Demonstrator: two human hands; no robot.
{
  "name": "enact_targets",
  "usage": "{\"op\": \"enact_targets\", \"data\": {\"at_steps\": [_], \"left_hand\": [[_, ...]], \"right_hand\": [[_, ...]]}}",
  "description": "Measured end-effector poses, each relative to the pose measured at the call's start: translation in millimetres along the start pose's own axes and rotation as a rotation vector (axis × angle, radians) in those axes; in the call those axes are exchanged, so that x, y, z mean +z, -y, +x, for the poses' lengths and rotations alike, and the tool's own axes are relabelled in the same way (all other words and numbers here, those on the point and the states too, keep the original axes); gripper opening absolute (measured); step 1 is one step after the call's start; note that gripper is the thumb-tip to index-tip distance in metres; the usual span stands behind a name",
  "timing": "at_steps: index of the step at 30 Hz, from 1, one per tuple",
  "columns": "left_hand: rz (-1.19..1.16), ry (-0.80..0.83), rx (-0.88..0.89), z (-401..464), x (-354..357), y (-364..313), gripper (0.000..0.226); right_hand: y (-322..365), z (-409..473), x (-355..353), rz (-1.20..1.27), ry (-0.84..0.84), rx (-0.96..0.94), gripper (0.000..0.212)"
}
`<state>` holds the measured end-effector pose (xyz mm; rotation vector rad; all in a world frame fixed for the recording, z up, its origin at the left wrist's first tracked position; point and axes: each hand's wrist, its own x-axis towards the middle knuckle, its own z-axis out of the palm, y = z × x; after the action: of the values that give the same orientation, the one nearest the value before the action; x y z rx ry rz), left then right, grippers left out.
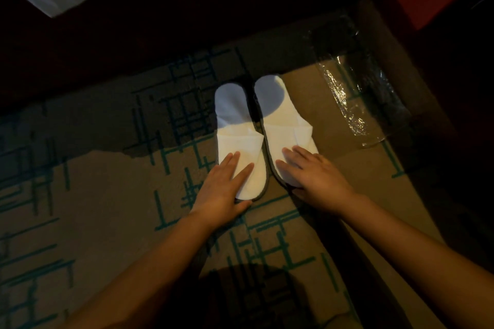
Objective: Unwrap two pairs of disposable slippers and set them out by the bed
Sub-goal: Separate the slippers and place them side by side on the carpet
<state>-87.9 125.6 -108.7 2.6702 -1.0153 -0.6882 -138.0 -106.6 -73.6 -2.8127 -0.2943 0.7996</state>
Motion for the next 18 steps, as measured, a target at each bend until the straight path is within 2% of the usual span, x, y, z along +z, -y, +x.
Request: {"op": "enact_targets", "data": {"at_steps": [7,18], "left_hand": [[0.032,0.002,-0.107,33.4,-13.2,-5.7,0.083],[0.014,-0.064,-0.129,69.1,-30.1,-2.2,0.083]], "right_hand": [[-9.2,21.6,-21.2,-0.006,-0.004,0.056,0.066],[-35.3,57.8,-42.9,-0.053,0.01,0.067,0.07]]}}
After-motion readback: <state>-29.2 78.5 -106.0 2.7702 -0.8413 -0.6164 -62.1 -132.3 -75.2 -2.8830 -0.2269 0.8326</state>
